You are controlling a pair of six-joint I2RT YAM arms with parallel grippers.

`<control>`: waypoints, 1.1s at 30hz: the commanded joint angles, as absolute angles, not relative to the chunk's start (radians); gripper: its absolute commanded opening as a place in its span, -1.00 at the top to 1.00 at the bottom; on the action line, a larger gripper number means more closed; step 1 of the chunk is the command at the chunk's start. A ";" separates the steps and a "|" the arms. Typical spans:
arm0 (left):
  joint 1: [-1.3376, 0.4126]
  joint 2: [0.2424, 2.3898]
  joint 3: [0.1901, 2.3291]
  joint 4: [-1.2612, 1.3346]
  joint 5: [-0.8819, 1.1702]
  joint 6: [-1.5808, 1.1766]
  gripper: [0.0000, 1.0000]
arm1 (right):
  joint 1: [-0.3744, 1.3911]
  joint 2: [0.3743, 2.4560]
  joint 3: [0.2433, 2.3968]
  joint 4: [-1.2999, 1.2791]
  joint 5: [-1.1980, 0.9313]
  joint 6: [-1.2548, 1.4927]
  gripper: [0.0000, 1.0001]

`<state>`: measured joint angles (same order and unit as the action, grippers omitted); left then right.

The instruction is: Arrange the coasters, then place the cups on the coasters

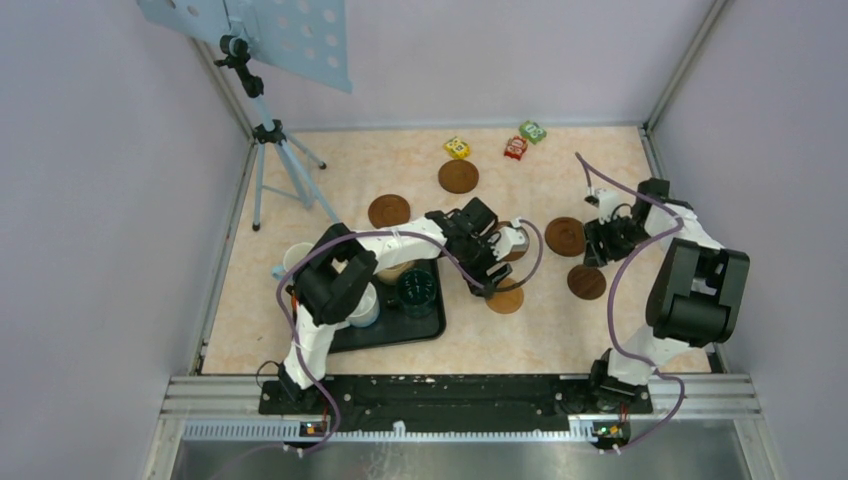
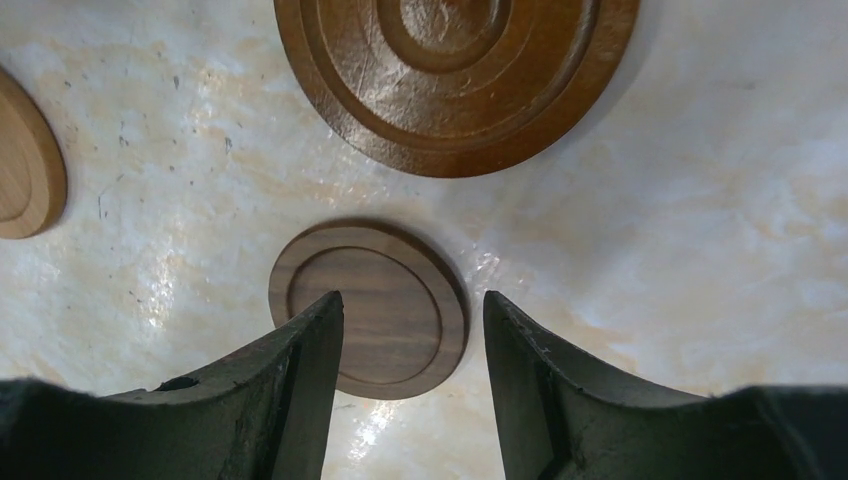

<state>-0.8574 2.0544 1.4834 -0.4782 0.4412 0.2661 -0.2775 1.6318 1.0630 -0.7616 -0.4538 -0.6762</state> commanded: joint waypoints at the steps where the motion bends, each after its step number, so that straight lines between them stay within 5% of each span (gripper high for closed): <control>1: -0.845 2.040 1.467 -0.446 0.451 0.286 -0.53 | -0.279 1.635 1.019 -0.716 -0.458 -0.719 -0.06; 26: -0.917 2.076 1.465 -0.405 0.437 0.276 -0.05 | -0.223 1.612 0.835 -0.686 -0.526 -0.693 0.16; 33: -0.875 2.010 1.514 -0.421 0.404 0.252 -0.20 | -0.222 1.578 0.905 -0.748 -0.588 -0.674 0.11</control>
<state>-0.9066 2.0666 1.4658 -0.4271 0.4286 0.2680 -0.2306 1.5967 0.8829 -0.6769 -0.5491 -0.6884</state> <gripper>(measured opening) 0.563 0.431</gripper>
